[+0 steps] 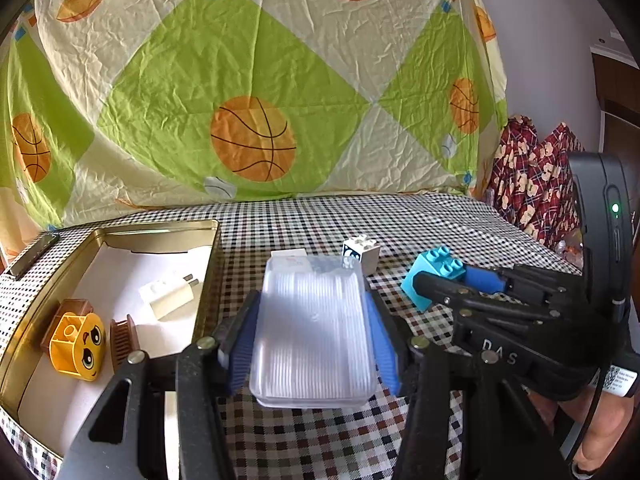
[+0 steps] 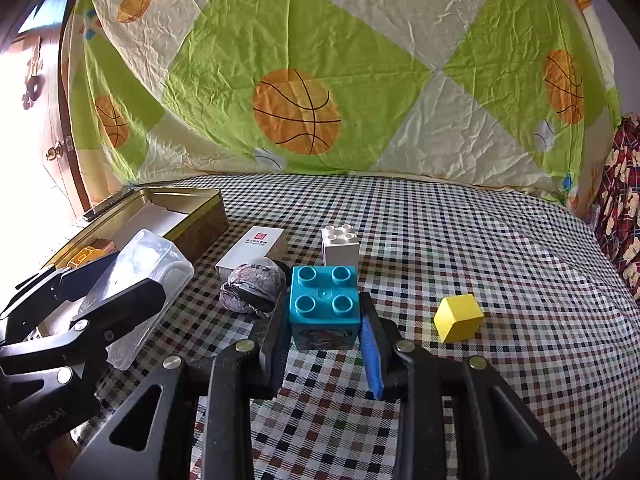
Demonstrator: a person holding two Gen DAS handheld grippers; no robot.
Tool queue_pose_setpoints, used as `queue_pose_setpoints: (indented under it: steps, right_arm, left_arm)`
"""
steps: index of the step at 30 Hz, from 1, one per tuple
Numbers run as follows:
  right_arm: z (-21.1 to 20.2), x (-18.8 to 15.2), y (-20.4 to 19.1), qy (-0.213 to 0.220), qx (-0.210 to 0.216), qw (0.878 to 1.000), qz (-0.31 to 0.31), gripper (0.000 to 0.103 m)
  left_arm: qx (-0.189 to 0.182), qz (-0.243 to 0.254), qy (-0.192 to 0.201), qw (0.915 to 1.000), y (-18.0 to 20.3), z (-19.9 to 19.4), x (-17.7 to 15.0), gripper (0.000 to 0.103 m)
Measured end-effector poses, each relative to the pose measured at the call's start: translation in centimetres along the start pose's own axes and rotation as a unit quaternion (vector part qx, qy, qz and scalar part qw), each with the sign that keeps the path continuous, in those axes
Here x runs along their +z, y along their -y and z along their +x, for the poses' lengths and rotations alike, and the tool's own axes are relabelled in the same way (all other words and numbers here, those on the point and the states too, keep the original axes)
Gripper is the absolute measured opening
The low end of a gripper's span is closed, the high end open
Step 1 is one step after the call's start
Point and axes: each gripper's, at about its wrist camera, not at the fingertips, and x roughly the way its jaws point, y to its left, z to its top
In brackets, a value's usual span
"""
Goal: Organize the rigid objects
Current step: 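Carry blue lego block with right tool while left tool carries clear box toward tin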
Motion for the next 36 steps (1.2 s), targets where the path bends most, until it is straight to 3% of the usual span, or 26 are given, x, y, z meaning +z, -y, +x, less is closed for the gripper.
queue_pose_setpoints:
  steps: [36]
  right_arm:
    - [-4.0, -0.5, -0.2, 0.102, -0.024, 0.994, -0.001, 0.034]
  left_arm:
    - [0.037, 0.011, 0.076, 0.9964, 0.6, -2.8, -0.3, 0.051]
